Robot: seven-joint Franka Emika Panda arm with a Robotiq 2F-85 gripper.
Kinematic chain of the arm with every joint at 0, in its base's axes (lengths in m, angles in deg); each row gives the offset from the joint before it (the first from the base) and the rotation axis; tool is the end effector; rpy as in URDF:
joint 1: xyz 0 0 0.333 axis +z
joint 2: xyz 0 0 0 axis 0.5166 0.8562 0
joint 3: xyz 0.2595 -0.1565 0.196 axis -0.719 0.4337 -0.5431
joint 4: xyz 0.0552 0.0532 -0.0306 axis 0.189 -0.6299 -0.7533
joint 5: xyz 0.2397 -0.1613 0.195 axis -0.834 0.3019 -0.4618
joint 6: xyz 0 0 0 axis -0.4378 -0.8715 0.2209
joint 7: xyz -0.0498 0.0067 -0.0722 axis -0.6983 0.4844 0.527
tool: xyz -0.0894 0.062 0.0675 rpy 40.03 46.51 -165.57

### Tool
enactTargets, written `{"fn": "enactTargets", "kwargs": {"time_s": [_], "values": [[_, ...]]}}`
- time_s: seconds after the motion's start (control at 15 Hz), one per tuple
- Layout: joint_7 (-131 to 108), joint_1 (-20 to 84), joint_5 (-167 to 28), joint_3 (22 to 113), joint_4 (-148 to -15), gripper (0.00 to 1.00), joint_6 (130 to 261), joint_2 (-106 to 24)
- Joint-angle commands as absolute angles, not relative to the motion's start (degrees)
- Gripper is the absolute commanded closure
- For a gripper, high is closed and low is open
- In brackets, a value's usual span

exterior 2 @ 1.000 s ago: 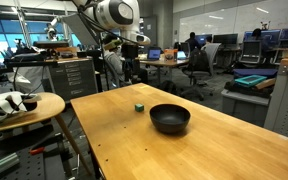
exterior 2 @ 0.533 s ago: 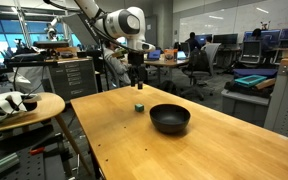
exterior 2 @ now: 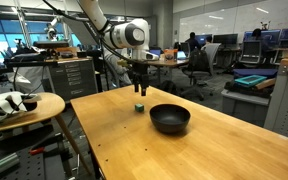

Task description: Put the green block in the bowl

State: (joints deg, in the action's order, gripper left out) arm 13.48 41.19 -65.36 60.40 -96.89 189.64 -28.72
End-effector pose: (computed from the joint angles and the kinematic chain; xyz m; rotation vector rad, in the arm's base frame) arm 0.5932 0.1333 0.2851 3.0138 -0.3102 -0.1503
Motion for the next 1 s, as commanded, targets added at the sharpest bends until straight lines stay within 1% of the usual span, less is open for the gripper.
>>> {"fn": "enactTargets", "kwargs": {"time_s": [0.0, 0.33, 0.93], "values": [[12.3, 42.4, -68.1, 60.9, -93.5, 0.0, 190.4, -26.2], [9.5, 42.9, -71.2, 59.8, -92.4, 0.0, 190.9, -24.8], [3.5, 43.1, -70.9, 59.6, -91.7, 0.0, 189.7, -21.6]]}}
